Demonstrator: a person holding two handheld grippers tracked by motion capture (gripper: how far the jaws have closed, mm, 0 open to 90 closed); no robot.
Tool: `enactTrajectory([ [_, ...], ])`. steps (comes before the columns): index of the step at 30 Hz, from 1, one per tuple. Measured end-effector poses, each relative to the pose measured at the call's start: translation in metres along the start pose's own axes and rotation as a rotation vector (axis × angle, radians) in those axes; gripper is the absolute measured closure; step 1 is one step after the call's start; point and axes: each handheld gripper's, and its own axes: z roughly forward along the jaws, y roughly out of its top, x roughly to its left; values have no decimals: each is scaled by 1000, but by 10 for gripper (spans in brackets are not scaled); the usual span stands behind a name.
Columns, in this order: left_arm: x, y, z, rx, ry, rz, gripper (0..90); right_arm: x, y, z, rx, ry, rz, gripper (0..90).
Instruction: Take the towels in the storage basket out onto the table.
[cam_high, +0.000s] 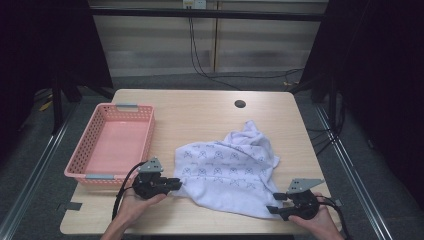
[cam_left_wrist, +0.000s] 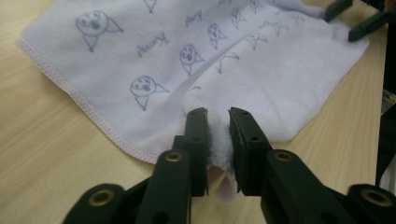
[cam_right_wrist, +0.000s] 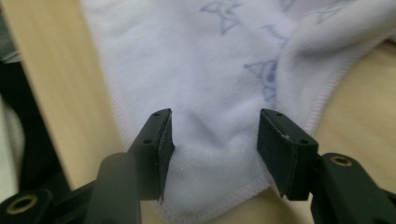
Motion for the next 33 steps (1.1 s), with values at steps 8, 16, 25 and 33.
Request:
enactTrajectory([
  [8,-12,-8,5,51,-28,41,564,5,-3,3,3,-14,-40,365],
  [16,-17,-12,17,128,20,88,767,4,2,6,-2,-26,-71,704],
  [25,1,1,7,-24,-67,-51,827,-8,12,4,-30,28,8,863],
  [33,13,40,-12,-183,-88,-83,831,-35,54,-35,-271,3,59,866],
])
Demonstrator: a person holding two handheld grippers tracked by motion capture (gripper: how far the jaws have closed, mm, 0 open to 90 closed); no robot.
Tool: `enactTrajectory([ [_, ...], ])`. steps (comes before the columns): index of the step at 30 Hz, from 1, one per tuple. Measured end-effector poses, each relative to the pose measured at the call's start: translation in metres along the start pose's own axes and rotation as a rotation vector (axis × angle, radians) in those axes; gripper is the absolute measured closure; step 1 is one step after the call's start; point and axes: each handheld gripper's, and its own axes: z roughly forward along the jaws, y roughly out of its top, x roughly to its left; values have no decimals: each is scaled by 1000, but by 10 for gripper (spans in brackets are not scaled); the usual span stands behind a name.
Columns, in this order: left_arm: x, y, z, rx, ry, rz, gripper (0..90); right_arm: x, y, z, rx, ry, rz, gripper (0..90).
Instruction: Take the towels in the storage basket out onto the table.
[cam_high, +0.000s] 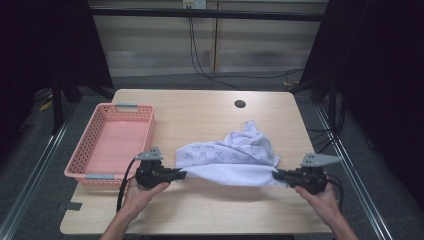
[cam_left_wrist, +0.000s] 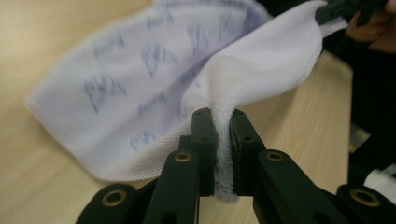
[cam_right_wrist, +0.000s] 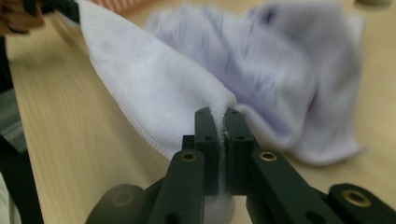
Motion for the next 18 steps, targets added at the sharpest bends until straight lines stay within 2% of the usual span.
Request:
enactTrajectory([
  [1,1,6,-2,-16,1,5,831,-3,11,-4,-42,-5,2,866],
  [2,2,16,-6,-40,5,3,830,-11,27,-10,-106,18,23,867],
  [3,4,22,-8,-53,0,1,830,-11,27,-10,-106,18,23,867],
  [4,4,29,-11,-73,3,6,830,-18,40,-12,-149,27,36,867],
  [5,6,44,-16,-98,8,20,830,-21,47,-13,-169,32,45,867],
  [6,6,44,-16,-98,8,20,830,-21,47,-13,-169,32,45,867],
  [7,6,53,-19,-124,6,17,830,-24,54,-15,-191,36,50,867],
  [8,7,66,-23,-148,23,32,830,-29,71,-19,-240,32,43,868],
  [9,7,66,-23,-148,23,32,830,-29,71,-19,-240,32,43,868],
  [10,8,82,-29,-179,38,43,831,-31,88,-23,-273,22,28,868],
  [11,8,82,-29,-179,38,43,831,-31,88,-23,-273,22,28,868],
  [12,9,102,-35,-198,62,56,832,-34,104,-29,-299,14,21,869],
  [13,9,102,-35,-198,62,56,832,-34,104,-29,-299,14,21,869],
  [14,6,124,-42,-214,80,73,832,-37,124,-36,-328,-5,22,870],
  [15,6,124,-42,-214,80,73,832,-37,124,-36,-328,-5,22,870],
  [16,3,136,-46,-220,94,94,832,-40,145,-44,-350,-26,15,870],
  [17,-2,148,-50,-232,101,112,832,-40,145,-44,-350,-26,15,870],
  [18,-7,160,-56,-250,108,131,833,-41,156,-48,-359,-39,12,871],
])
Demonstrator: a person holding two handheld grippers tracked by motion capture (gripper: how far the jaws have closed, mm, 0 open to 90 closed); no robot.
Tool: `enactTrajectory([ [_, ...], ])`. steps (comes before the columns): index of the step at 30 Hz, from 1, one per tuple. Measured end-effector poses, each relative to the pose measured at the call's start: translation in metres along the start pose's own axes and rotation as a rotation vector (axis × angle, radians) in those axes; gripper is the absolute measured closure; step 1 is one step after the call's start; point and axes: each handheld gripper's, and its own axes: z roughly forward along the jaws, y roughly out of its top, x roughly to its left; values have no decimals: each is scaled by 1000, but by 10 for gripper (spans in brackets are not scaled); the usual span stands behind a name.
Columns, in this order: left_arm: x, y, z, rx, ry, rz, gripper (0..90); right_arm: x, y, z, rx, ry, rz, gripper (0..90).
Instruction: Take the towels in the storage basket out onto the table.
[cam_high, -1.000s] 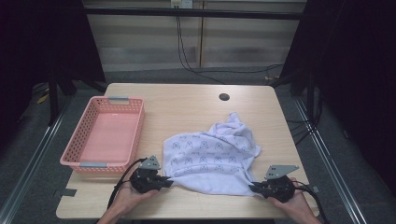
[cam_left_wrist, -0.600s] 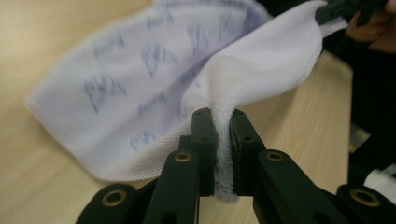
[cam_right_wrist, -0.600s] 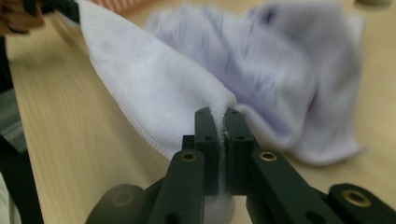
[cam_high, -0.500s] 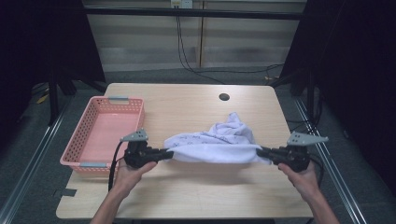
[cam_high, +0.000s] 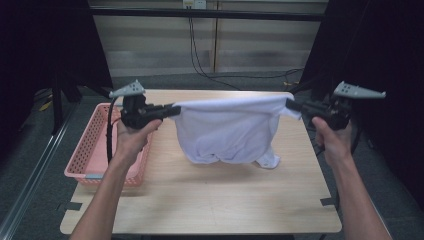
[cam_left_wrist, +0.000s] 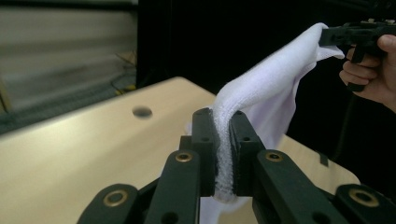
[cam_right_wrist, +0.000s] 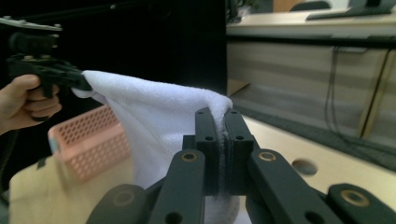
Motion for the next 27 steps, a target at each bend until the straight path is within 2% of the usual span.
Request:
enactTrajectory([
  [1,-8,24,-7,-38,6,32,833,0,22,-2,-22,-16,-19,871],
  [2,-8,24,-7,-38,6,32,833,0,22,-2,-22,-16,-19,871],
  [3,-12,35,-11,-53,9,50,833,1,32,-4,-38,-15,-20,871],
  [4,-21,53,-18,-74,13,79,833,5,55,-13,-81,-23,-42,871],
  [5,-21,53,-18,-74,13,79,833,5,55,-13,-81,-23,-42,871],
  [6,-28,64,-24,-94,17,104,833,7,62,-17,-99,-19,-47,871],
  [7,-36,74,-31,-141,-10,105,834,15,82,-30,-148,-17,-72,872],
  [8,-36,74,-31,-141,-10,105,834,18,88,-35,-164,-10,-80,872],
  [9,-41,76,-34,-148,-21,112,834,18,88,-35,-164,-10,-80,872],
  [10,-46,76,-34,-144,-14,130,834,22,93,-40,-180,-8,-94,872],
  [11,-50,67,-32,-108,-19,133,833,29,91,-48,-171,-7,-111,873],
  [12,-50,67,-32,-108,-19,133,833,29,91,-48,-171,-7,-111,873],
  [13,-50,46,-30,-78,-23,119,833,31,75,-51,-151,2,-109,873],
  [14,-50,46,-30,-78,-23,119,833,31,75,-51,-151,2,-109,873],
  [15,-50,28,-29,-59,-45,108,833,31,61,-52,-133,13,-95,873],
  [16,-52,12,-28,-40,-65,97,832,31,40,-54,-110,22,-84,873],
  [17,-53,-2,-27,-17,-77,86,831,33,7,-56,-70,39,-53,873],
  [18,-56,-20,-27,12,-86,77,831,33,7,-56,-70,39,-53,873],
  [19,-60,-40,-28,34,-97,68,831,35,-12,-58,-47,47,-43,873],
  [20,-67,-77,-33,84,-129,36,830,42,-50,-63,-6,73,-5,873],
  [21,-67,-77,-33,84,-129,36,829,46,-68,-67,17,82,10,873],
  [22,-76,-111,-40,131,-156,16,828,51,-84,-70,40,99,28,873],
  [24,-86,-140,-47,172,-172,-10,826,63,-113,-77,86,122,41,873],
  [25,-86,-140,-47,172,-172,-10,824,63,-113,-77,86,122,41,873],
  [26,-90,-154,-50,189,-194,-31,824,70,-127,-81,117,136,55,872],
  [27,-96,-169,-53,219,-215,-47,811,84,-157,-90,176,158,86,868],
])
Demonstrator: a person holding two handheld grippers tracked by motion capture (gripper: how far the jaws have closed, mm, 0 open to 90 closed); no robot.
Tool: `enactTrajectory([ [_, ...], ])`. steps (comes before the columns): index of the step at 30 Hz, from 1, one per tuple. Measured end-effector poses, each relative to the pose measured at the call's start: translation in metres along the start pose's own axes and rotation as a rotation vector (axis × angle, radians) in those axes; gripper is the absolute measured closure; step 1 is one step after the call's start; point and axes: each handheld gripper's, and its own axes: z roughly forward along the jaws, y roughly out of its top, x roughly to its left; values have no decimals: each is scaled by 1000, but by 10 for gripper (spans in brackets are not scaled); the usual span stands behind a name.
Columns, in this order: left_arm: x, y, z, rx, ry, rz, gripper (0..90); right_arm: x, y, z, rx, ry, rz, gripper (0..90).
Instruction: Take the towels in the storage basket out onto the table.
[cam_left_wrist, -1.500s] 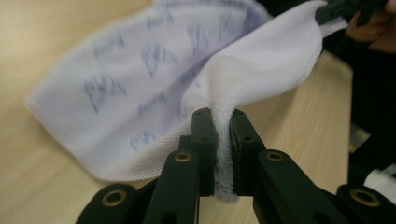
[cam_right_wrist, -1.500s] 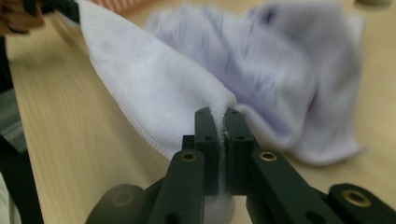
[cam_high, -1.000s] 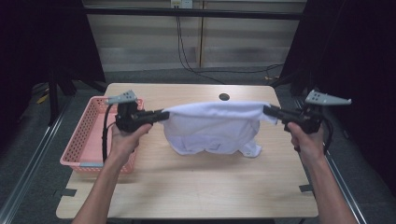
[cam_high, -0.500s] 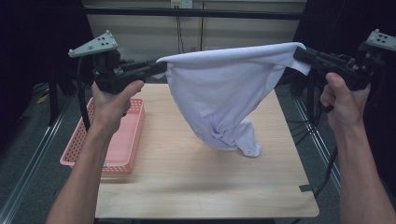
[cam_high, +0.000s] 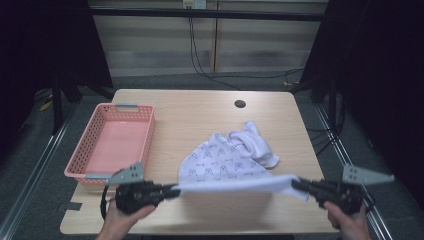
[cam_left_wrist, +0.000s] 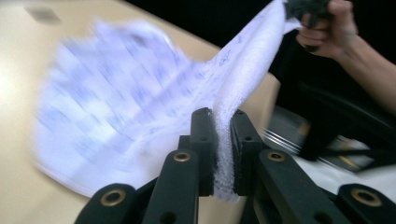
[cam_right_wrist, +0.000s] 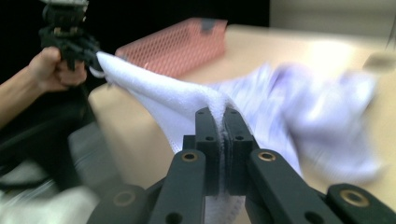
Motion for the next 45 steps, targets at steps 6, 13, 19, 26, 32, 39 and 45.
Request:
enactTrajectory([
  [6,-2,-30,0,116,-72,-55,632,15,-48,4,156,-45,61,616],
  [13,32,-26,13,95,-27,-92,605,-7,-36,18,152,-105,24,543],
  [19,86,-13,56,175,92,-90,681,-47,-18,69,222,-152,-32,756],
  [26,120,-3,97,245,122,-80,644,-75,-17,125,322,-155,-51,706],
  [32,113,-13,105,316,91,-29,830,-72,-22,145,359,-159,-66,620],
  [39,85,-27,90,352,49,-36,879,-57,-33,144,411,-119,-84,846],
  [45,59,-41,77,391,-18,-53,874,-35,-45,119,467,-104,-79,900],
])
